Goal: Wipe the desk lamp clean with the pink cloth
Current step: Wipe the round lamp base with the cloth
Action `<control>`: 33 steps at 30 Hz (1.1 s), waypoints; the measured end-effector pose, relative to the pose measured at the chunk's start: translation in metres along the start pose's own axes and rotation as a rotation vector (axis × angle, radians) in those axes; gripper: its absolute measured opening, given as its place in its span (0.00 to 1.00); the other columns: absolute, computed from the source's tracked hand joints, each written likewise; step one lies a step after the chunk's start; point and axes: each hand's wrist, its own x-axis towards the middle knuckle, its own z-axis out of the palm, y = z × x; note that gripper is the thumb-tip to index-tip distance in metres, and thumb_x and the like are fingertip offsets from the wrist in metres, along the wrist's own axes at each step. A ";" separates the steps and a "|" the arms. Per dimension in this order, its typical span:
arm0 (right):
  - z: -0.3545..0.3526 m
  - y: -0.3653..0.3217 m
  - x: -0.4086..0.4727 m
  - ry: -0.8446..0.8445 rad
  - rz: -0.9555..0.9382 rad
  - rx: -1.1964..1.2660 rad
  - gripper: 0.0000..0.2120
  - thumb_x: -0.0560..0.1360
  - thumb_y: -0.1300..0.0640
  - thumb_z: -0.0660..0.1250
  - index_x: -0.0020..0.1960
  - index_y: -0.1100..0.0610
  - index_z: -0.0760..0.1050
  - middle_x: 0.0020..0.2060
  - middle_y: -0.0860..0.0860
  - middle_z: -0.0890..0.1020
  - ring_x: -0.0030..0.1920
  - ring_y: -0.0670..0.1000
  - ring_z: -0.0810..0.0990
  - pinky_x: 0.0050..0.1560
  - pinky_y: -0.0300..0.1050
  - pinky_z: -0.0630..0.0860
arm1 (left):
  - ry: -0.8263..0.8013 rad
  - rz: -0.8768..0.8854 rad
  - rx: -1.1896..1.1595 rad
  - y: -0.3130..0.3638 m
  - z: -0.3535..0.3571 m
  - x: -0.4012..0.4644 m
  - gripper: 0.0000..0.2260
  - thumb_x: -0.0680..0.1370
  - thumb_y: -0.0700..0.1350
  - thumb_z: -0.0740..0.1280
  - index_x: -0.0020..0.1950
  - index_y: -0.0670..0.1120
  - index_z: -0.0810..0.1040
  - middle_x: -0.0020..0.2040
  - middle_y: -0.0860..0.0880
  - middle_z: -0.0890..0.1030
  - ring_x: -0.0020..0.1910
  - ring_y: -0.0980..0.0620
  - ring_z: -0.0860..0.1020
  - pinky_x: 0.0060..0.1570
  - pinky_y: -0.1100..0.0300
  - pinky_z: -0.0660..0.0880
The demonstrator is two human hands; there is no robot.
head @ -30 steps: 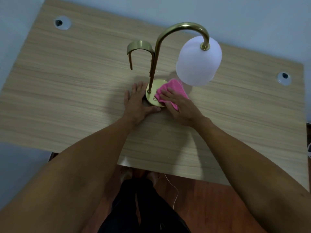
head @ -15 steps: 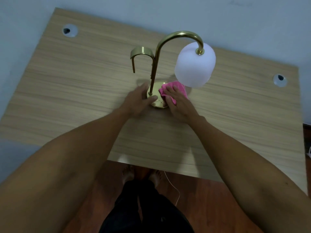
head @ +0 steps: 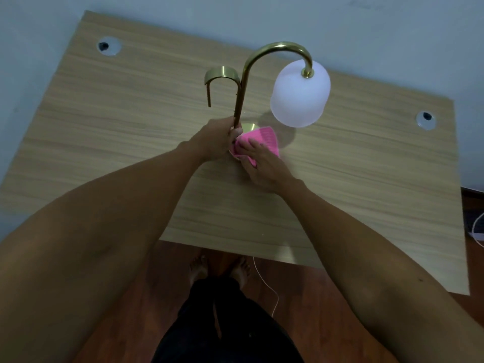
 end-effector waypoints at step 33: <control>-0.018 0.014 0.002 -0.100 -0.156 -0.114 0.19 0.87 0.58 0.58 0.77 0.57 0.72 0.80 0.54 0.68 0.82 0.52 0.59 0.82 0.48 0.50 | -0.040 0.043 0.076 -0.007 -0.002 0.005 0.09 0.85 0.44 0.58 0.55 0.42 0.75 0.42 0.51 0.76 0.39 0.56 0.75 0.37 0.68 0.67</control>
